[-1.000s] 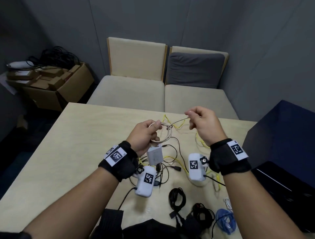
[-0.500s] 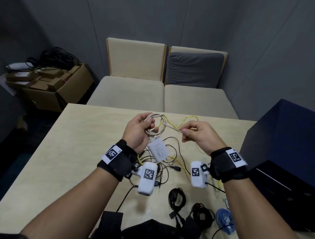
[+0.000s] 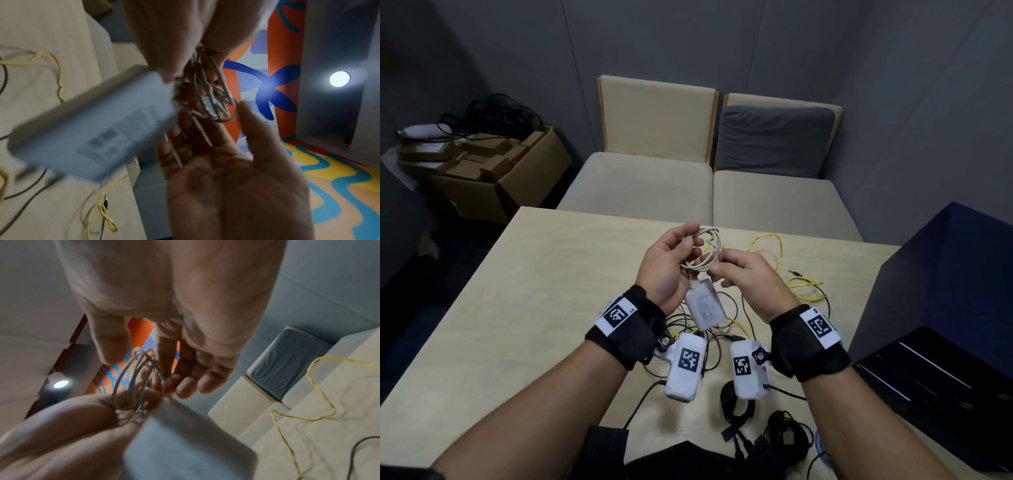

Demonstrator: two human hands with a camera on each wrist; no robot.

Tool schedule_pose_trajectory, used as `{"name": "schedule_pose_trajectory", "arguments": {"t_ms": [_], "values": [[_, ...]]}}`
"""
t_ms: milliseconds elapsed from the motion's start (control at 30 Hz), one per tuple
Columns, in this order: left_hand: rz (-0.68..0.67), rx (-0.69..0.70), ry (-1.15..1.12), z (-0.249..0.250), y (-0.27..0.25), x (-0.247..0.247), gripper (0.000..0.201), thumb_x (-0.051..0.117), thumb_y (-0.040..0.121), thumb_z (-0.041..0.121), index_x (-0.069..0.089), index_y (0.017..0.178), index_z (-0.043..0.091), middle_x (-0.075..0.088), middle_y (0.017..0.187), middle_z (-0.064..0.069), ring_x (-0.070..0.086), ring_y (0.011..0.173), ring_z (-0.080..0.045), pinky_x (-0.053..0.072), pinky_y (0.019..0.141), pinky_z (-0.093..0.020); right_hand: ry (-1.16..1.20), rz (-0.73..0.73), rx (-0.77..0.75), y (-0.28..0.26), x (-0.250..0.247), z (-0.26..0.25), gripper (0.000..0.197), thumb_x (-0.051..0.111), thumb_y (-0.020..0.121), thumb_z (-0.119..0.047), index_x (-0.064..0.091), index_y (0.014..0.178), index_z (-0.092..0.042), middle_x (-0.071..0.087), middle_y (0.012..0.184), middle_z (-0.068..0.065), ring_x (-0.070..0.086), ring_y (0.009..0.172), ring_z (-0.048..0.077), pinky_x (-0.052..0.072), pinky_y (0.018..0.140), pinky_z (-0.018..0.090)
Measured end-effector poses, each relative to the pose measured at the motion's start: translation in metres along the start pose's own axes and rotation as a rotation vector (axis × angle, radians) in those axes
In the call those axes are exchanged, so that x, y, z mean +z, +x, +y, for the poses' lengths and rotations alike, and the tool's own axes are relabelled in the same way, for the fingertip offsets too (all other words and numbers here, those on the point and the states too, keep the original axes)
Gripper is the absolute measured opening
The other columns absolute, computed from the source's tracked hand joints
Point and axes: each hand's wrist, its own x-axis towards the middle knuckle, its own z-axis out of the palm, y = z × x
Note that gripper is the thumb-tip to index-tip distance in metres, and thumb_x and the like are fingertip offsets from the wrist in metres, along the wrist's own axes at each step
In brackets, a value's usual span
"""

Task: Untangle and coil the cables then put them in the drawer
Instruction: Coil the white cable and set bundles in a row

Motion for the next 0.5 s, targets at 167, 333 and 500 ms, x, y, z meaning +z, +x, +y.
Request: {"name": "schedule_pose_trajectory", "arguments": {"t_ms": [167, 333, 500], "values": [[-0.043, 0.019, 0.057, -0.0059, -0.0018, -0.0012, 0.023, 0.044, 0.096, -0.001, 0.061, 0.107, 0.01, 0.063, 0.089, -0.008, 0.066, 0.071, -0.012, 0.054, 0.062, -0.022, 0.181, 0.114, -0.041, 0.0013, 0.0088, -0.0055, 0.007, 0.068, 0.084, -0.013, 0.071, 0.088, -0.008, 0.066, 0.081, 0.005, 0.054, 0.071, 0.012, 0.044, 0.069, 0.03], [-0.172, -0.008, 0.04, -0.0045, -0.0017, -0.0036, 0.035, 0.042, 0.092, -0.011, 0.055, 0.121, 0.004, 0.067, 0.104, -0.012, 0.067, 0.09, -0.02, 0.057, 0.078, -0.028, 0.512, 0.159, 0.013, 0.0052, 0.0098, -0.0061, 0.021, 0.052, 0.076, 0.006, 0.065, 0.089, -0.005, 0.07, 0.094, 0.011, 0.065, 0.08, 0.019, 0.048, 0.066, 0.024], [-0.178, 0.038, 0.268, -0.0068, -0.005, -0.0023, 0.035, 0.045, 0.095, -0.005, 0.057, 0.123, 0.012, 0.074, 0.091, -0.001, 0.063, 0.084, -0.021, 0.051, 0.076, -0.029, 0.685, 0.142, 0.075, 0.0047, 0.0066, -0.0041, 0.026, 0.04, 0.084, 0.018, 0.052, 0.082, -0.005, 0.068, 0.088, 0.013, 0.068, 0.075, 0.021, 0.05, 0.071, 0.028]]}}
